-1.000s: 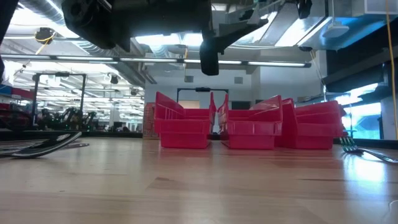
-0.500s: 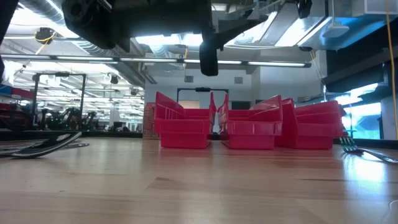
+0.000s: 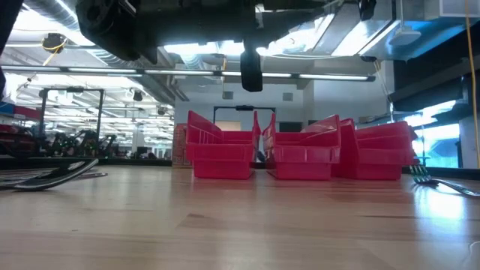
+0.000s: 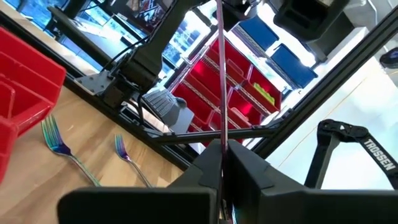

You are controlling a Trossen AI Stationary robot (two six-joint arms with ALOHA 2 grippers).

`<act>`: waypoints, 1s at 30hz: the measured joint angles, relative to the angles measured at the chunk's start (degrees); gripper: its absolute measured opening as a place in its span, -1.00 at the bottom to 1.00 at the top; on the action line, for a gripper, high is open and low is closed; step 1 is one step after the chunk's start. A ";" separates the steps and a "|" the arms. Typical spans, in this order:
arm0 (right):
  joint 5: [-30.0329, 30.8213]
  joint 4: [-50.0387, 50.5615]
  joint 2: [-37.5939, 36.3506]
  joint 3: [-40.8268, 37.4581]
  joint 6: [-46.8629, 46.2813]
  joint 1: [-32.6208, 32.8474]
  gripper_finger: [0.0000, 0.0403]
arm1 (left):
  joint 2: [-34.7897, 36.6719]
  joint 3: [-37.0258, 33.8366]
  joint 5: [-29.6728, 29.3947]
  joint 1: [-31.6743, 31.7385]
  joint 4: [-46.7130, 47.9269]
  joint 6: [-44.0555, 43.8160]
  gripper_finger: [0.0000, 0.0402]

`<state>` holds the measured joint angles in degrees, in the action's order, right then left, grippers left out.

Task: Sort silverware
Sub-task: Put the purple fork into the left red bin

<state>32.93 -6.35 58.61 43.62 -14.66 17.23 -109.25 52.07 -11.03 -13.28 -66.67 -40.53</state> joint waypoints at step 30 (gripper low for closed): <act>7.58 1.68 -6.68 -0.07 1.42 0.04 0.26 | 0.15 -0.58 -4.15 -0.11 0.04 -1.46 -1.00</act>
<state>40.51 -4.66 51.93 43.55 -13.23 17.28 -109.11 51.50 -15.18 -13.39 -66.63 -42.00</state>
